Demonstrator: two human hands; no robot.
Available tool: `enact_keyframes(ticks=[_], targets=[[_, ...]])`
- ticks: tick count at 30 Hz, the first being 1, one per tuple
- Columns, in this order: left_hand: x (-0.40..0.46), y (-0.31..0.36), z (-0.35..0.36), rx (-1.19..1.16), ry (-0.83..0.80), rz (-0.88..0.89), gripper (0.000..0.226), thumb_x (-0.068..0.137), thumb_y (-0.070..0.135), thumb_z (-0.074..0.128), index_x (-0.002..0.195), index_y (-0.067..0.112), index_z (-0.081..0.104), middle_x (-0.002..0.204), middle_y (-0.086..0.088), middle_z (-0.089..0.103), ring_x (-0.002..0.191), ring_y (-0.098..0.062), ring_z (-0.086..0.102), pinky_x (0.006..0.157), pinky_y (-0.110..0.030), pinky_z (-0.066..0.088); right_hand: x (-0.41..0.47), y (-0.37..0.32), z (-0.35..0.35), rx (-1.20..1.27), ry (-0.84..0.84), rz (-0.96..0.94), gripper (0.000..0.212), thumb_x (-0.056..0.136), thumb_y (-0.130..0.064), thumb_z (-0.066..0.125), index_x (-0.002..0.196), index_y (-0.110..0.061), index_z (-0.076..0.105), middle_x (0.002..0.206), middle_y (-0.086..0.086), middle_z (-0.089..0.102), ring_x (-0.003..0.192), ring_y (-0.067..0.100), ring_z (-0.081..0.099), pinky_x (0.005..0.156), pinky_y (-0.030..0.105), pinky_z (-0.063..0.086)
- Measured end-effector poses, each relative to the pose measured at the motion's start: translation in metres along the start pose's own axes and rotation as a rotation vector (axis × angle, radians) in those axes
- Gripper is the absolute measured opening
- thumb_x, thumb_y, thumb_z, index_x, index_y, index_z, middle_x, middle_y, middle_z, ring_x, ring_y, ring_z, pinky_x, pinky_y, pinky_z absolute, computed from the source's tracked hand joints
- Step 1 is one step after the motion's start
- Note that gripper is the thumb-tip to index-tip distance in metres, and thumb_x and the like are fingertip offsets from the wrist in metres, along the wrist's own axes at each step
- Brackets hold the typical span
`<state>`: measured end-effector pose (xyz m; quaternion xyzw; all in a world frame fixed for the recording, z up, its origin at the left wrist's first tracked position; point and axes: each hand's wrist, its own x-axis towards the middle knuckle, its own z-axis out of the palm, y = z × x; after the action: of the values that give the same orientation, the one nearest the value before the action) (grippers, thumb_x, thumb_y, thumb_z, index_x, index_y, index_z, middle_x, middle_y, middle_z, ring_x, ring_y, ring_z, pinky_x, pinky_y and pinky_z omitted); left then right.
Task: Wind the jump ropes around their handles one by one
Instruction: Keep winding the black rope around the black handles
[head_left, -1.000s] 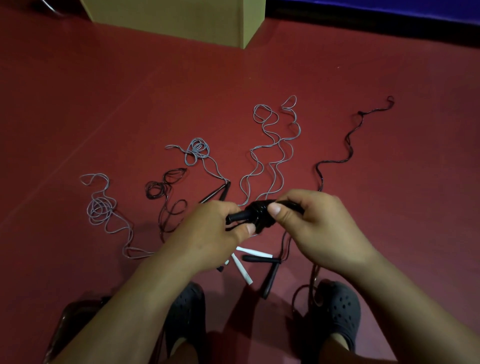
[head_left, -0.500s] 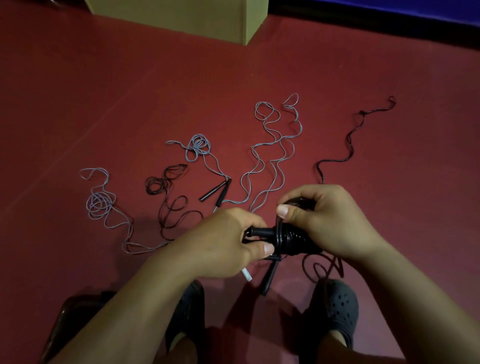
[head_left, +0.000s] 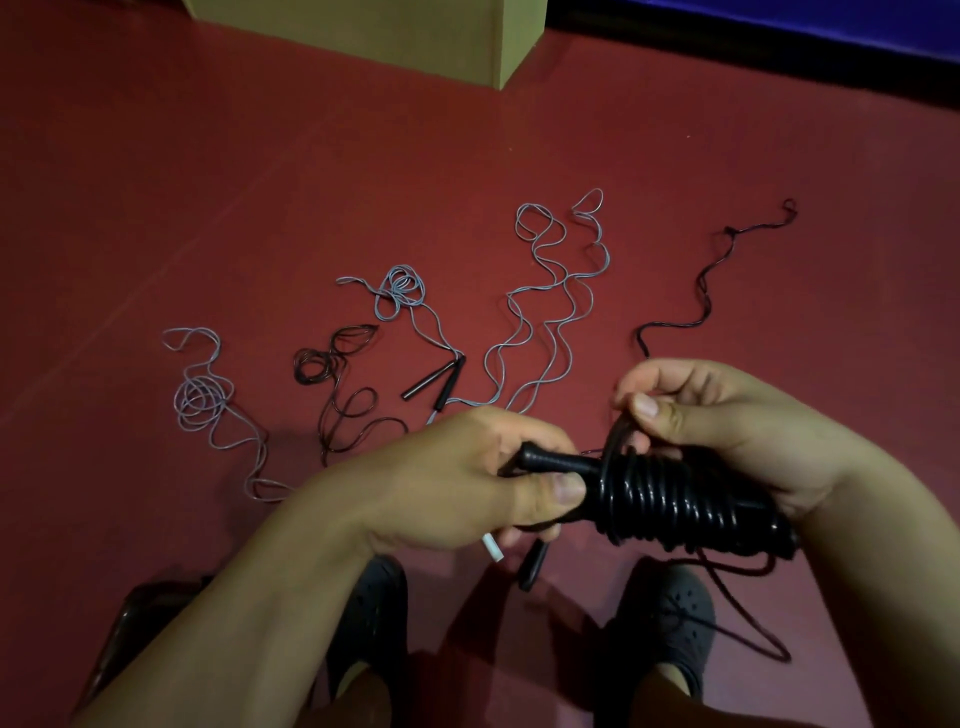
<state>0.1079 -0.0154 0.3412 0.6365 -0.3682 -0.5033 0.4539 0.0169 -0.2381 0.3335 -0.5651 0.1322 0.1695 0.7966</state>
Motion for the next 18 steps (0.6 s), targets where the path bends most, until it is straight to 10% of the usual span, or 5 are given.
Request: enact_keyframes(ticks=[8,12,18], targets=[[0.006,-0.002,0.001,-0.217,0.115,0.091,0.026,0.093,0.027,0.052,0.091,0.002,0.060,0.065,0.002,0.061,0.051,-0.011,0.048,0.055,-0.022,0.041,0.004,0.005,0.011,-0.229,0.088,-0.202,0.006,0.081,-0.013,0.074,0.078,-0.015,0.069,0.071,0.006,0.066,0.063,0.017,0.061,0.060,0.029,0.049],[0.009,0.001,0.003,-0.292,0.194,0.136,0.026,0.097,0.029,0.049,0.092,0.008,0.064,0.069,0.002,0.063,0.051,-0.010,0.050,0.055,-0.022,0.042,0.004,0.008,0.023,-0.531,0.247,-0.135,0.031,0.095,-0.003,0.055,0.068,-0.018,0.056,0.047,-0.007,0.058,0.047,-0.004,0.056,0.053,0.006,0.043],[0.018,0.001,0.002,-0.341,0.482,0.012,0.034,0.098,0.030,0.050,0.095,0.000,0.064,0.067,-0.004,0.060,0.048,-0.014,0.047,0.049,-0.019,0.043,0.013,0.016,0.041,-0.359,0.047,-0.154,0.013,0.101,-0.018,0.048,0.096,-0.012,0.059,0.076,0.006,0.060,0.067,0.021,0.057,0.067,0.032,0.051]])
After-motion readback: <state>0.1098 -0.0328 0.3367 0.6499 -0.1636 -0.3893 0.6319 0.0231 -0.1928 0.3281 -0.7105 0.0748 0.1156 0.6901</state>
